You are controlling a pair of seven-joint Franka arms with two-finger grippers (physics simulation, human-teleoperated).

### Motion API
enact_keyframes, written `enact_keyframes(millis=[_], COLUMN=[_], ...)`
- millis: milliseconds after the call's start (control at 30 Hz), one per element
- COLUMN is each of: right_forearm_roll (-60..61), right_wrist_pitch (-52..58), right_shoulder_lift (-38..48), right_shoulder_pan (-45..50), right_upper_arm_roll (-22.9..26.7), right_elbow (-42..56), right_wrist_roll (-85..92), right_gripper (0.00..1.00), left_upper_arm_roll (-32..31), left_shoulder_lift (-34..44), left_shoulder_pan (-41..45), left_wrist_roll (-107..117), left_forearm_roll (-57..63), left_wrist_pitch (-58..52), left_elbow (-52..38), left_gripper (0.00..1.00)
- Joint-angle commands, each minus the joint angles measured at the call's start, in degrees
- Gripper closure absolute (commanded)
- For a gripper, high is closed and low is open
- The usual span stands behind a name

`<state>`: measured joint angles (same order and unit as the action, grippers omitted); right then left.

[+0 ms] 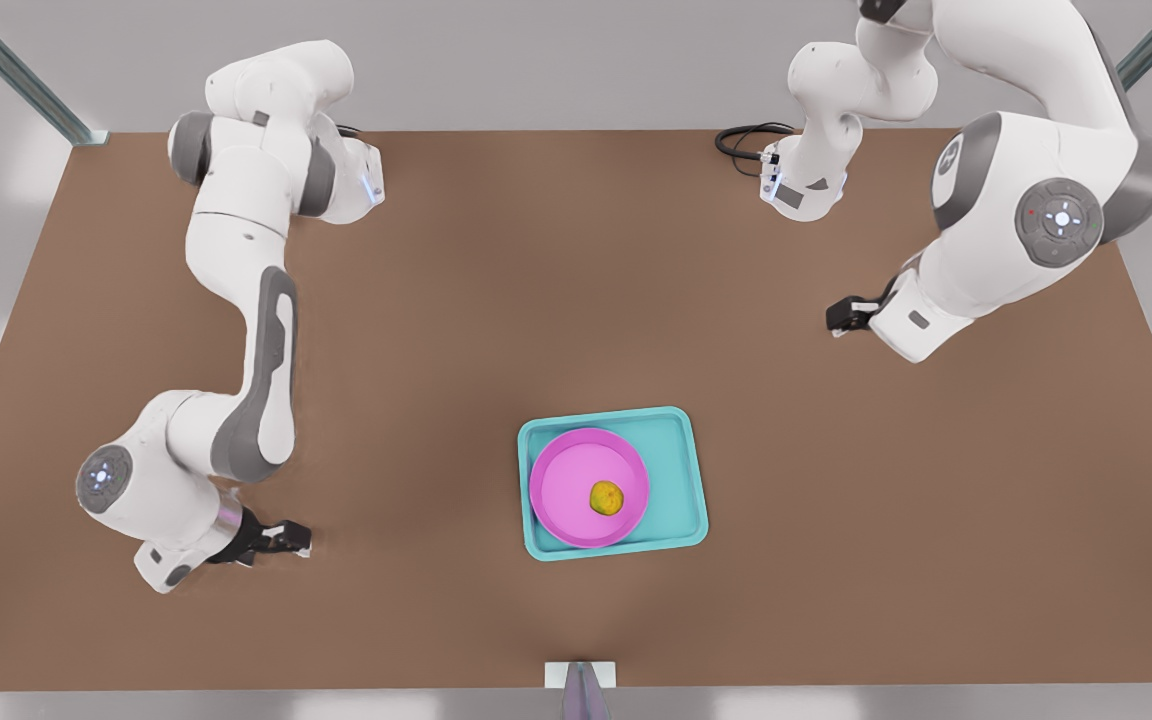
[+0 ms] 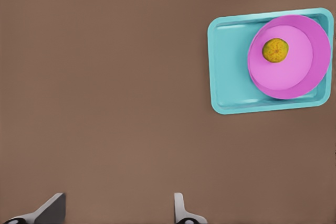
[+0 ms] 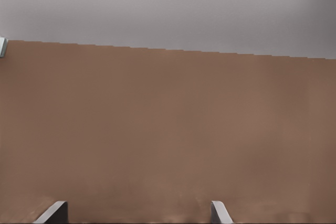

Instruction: Place the orange on the plate with the left arm and the plate on the tray with the right arm

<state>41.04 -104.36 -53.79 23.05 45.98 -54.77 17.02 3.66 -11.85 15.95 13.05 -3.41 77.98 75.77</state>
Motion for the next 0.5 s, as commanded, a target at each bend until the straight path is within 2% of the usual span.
enact_keyframes(millis=[0, 33, 67, 100, 133, 167, 200, 233, 267, 467], right_forearm_roll=[-3.9, -6.7, -11.5, -23.4, -41.4, -48.6, -48.6, -48.6, -48.6, -48.6], right_wrist_pitch=[23.6, 28.8, 30.4, 30.5, 29.4, 24.4, 24.1, 24.1, 23.9, 24.0], right_shoulder_lift=[1.2, 3.9, 9.1, 20.5, 31.6, 41.1, 43.0, 43.7, 44.1, 43.1], right_shoulder_pan=[0.4, 3.7, 4.9, 1.0, -7.9, -17.1, -20.7, -22.0, -22.8, -22.8], right_upper_arm_roll=[11.5, 16.6, 16.3, 2.9, -20.5, -36.2, -39.5, -40.4, -40.4, -40.5], right_elbow=[0.5, 1.6, 1.7, 0.7, -5.4, -14.7, -16.7, -18.3, -21.6, -21.7], right_wrist_roll=[0.7, 0.8, 0.7, 0.4, -2.3, -8.2, -7.9, -7.6, -7.9, -8.2], right_gripper=[0.0, 0.0, 0.0, 0.0, 0.0, 0.0, 0.0, 0.0, 0.0, 0.0], left_upper_arm_roll=[0.0, 0.0, 0.0, 0.0, 0.0, 0.0, -0.1, -0.1, -0.1, -0.1], left_shoulder_lift=[-0.2, -0.3, -0.5, -0.5, -0.5, -0.4, -0.4, -0.2, 0.0, -0.3], left_shoulder_pan=[0.0, 0.1, 0.1, 0.1, 0.1, 0.1, 0.1, 0.1, 0.1, 0.1], left_wrist_roll=[-0.7, -0.5, -0.5, 0.0, 0.1, 0.0, 0.1, 0.0, -0.7, -0.7], left_forearm_roll=[-0.2, -0.2, -0.2, -0.2, -0.2, -0.1, 0.0, 0.0, 0.1, 0.1], left_wrist_pitch=[-1.3, -1.3, -1.3, -1.3, -1.3, -1.3, -1.3, -1.3, -3.1, -3.1], left_elbow=[-0.4, -0.4, -0.4, -0.4, -0.4, -0.4, -0.4, -0.4, -0.4, -0.3], left_gripper=[0.0, 0.0, 0.0, 0.0, 0.0, 0.0, 0.0, 0.0, 0.0, 0.0])
